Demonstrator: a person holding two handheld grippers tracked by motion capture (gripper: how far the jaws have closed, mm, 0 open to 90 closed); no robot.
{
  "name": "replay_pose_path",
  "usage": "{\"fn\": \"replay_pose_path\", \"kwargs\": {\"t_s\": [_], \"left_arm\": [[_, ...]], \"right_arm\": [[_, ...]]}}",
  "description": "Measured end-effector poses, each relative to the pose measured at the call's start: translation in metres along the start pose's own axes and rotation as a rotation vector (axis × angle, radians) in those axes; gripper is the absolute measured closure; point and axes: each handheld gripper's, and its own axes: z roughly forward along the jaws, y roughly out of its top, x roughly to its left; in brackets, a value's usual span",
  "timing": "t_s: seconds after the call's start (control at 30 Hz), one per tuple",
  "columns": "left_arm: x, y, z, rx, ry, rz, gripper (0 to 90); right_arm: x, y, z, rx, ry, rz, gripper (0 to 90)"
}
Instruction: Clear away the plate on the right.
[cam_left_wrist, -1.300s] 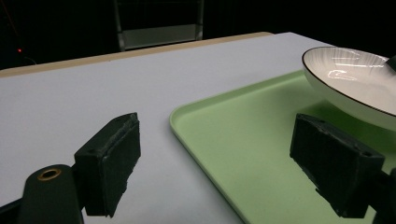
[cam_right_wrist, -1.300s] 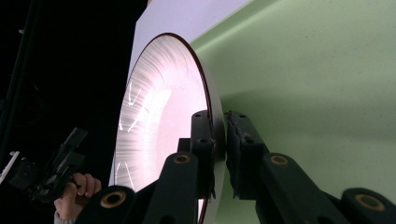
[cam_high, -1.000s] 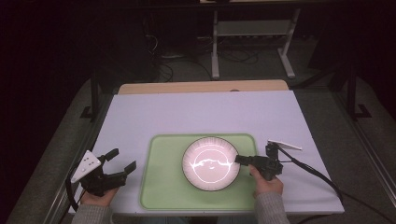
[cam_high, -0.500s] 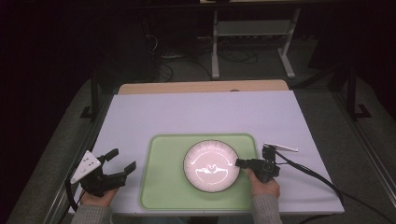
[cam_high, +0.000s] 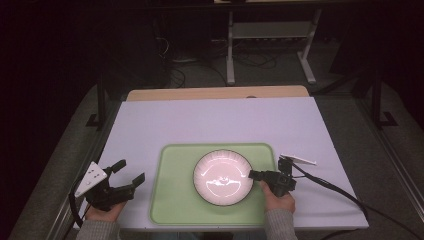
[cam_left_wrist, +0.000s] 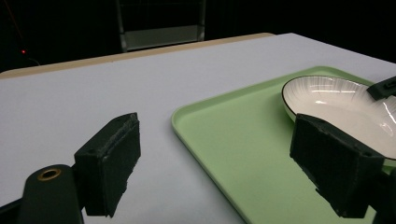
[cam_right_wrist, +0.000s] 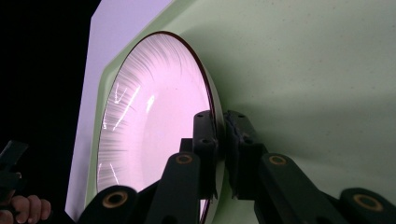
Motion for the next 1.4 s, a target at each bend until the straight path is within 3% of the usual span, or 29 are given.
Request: {"fn": "replay_pose_path", "kwargs": {"t_s": [0.63, 0.77, 1.17, 1.4], "left_arm": [[-0.001, 0.001, 0.003, 0.003, -0.008, 0.009, 15.9], [-0.002, 0.001, 0.002, 0.005, -0.007, 0.013, 15.9], [-0.003, 0.000, -0.001, 0.007, 0.001, 0.015, 15.9], [-0.004, -0.002, -0.002, 0.019, 0.004, 0.018, 15.9]], "right_arm": [[0.003, -0.004, 0.003, -0.025, 0.002, -0.016, 81.2], [0.003, -0.001, 0.000, -0.038, 0.005, -0.028, 76.6], [0.005, 0.010, -0.013, -0.088, 0.033, -0.097, 62.2], [0.004, 0.022, -0.029, -0.122, 0.055, -0.186, 51.4]]}}
